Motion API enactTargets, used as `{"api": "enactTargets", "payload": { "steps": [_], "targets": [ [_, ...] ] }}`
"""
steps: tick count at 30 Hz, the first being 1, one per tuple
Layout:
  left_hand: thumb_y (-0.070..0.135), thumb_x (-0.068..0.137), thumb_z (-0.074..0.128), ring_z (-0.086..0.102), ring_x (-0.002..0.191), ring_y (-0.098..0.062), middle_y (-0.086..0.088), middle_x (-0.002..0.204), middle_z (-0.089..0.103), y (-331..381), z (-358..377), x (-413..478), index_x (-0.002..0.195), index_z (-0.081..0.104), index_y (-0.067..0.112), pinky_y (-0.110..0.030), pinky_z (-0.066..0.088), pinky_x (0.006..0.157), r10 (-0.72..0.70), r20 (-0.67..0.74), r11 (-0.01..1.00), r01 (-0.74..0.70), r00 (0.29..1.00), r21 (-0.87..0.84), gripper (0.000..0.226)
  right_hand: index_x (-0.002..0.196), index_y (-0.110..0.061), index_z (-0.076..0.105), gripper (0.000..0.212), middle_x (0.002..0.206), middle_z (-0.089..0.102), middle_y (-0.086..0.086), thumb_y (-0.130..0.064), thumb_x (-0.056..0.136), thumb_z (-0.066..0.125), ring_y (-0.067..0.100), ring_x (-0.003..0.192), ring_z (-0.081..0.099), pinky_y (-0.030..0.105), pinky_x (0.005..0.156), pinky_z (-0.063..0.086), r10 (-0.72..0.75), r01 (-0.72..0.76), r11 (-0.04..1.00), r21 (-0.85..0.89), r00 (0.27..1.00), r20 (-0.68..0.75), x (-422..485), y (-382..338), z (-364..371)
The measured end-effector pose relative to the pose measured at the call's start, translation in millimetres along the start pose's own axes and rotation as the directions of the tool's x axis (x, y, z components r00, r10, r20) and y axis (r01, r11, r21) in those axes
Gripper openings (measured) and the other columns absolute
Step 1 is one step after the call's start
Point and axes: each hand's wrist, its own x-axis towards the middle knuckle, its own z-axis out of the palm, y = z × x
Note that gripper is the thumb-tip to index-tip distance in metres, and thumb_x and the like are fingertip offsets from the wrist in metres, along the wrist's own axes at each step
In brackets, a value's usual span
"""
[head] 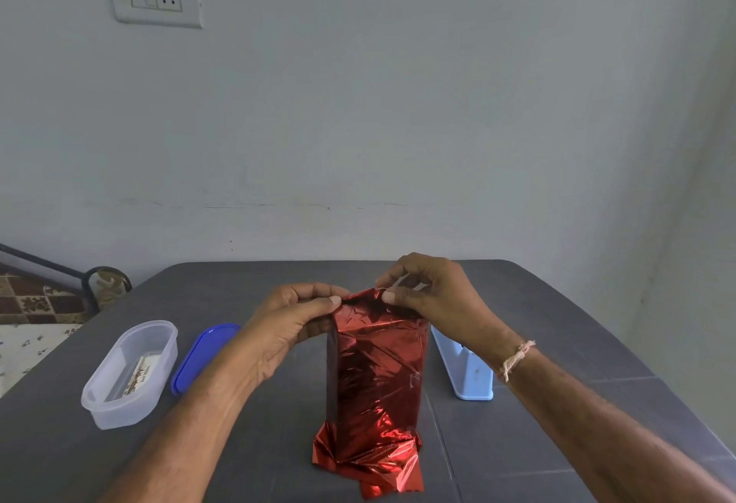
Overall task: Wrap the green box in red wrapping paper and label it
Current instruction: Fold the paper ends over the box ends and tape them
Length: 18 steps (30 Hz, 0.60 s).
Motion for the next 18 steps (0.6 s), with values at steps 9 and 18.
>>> {"api": "enactTargets", "payload": {
  "steps": [9,18],
  "targets": [
    [-0.001,0.093,0.066,0.073,0.085,-0.018,-0.015,0.096,0.076,-1,0,0,0.106,0.078,0.004,-0.024,0.062,0.079,-0.004,0.002,1.000,0.004,1.000,-0.024,0.018,0.084,-0.025,0.076,0.016,0.092,0.072,-0.007,-0.011,0.083,0.083,0.019,0.089,0.069,0.047,0.081,0.059,-0.075,0.075,0.997,-0.007,0.996,-0.047,-3,7,8],
    [0.001,0.094,0.067,0.073,0.084,-0.018,-0.014,0.093,0.076,-2,3,-1,0.100,0.080,0.004,-0.023,0.062,0.073,-0.002,-0.028,0.999,0.001,1.000,-0.038,0.015,0.100,-0.024,0.077,0.022,0.105,0.070,-0.010,-0.012,0.083,0.083,0.013,0.088,0.069,0.027,0.080,0.058,-0.103,0.102,0.995,-0.006,0.994,-0.027,-9,1,10]
  ]
}}
